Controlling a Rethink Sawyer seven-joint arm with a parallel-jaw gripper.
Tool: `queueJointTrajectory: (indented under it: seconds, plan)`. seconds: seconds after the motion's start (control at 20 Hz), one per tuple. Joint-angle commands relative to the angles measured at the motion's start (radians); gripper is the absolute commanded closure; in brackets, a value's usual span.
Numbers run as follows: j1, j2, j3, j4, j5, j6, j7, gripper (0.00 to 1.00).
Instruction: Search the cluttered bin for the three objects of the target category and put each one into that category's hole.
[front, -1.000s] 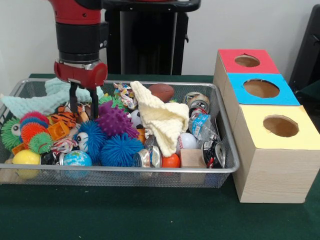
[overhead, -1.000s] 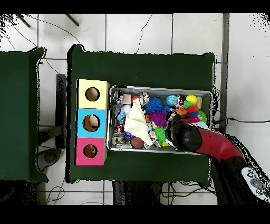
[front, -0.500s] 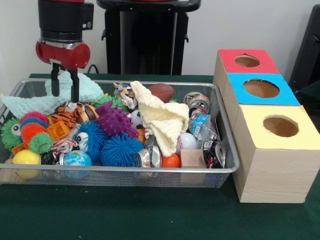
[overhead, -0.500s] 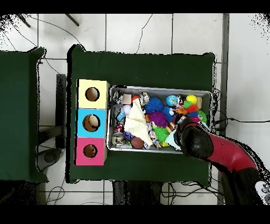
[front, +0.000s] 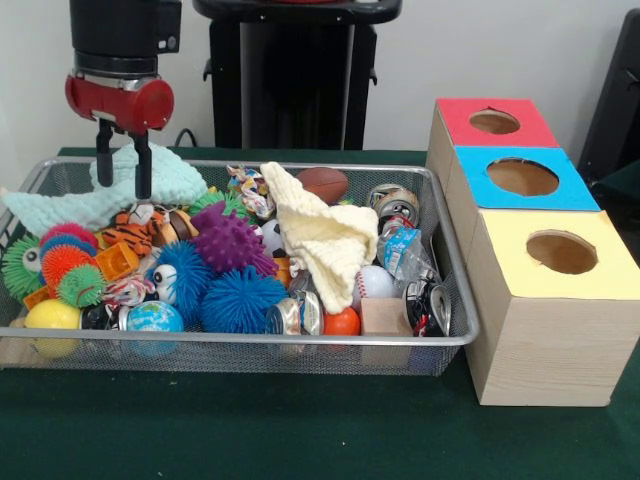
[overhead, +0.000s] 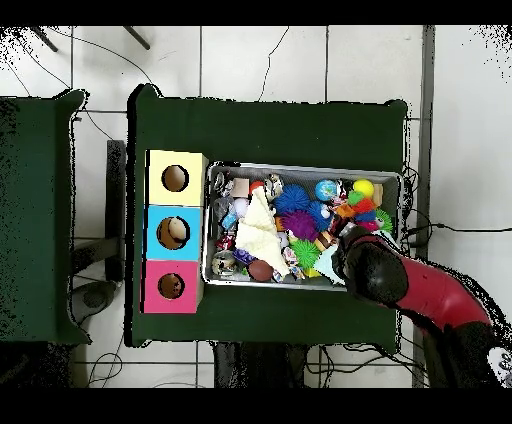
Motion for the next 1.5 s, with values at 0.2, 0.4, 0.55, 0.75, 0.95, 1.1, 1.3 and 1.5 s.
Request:
queueJointTrajectory:
  seconds: [0.2, 0.4, 0.55, 0.75, 0.95, 1.1, 1.3, 1.5]
  plan:
    - [0.005, 0.112, 0.027, -0.010, -0.037, -0.050, 0.052, 0.00]
    - [0.005, 0.144, 0.022, -0.026, -0.046, -0.073, 0.052, 0.00]
    - [0.009, 0.157, 0.018, -0.035, -0.048, -0.081, 0.050, 0.00]
    - [0.016, 0.168, 0.010, -0.040, -0.048, -0.092, 0.052, 0.00]
    - [0.022, 0.173, 0.007, -0.042, -0.048, -0.097, 0.052, 0.00]
    - [0.024, 0.173, 0.006, -0.046, -0.047, -0.095, 0.050, 0.00]
    - [0.018, 0.173, 0.011, -0.047, -0.046, -0.091, 0.041, 0.00]
    - [0.010, 0.156, 0.017, -0.048, -0.042, -0.065, 0.028, 0.00]
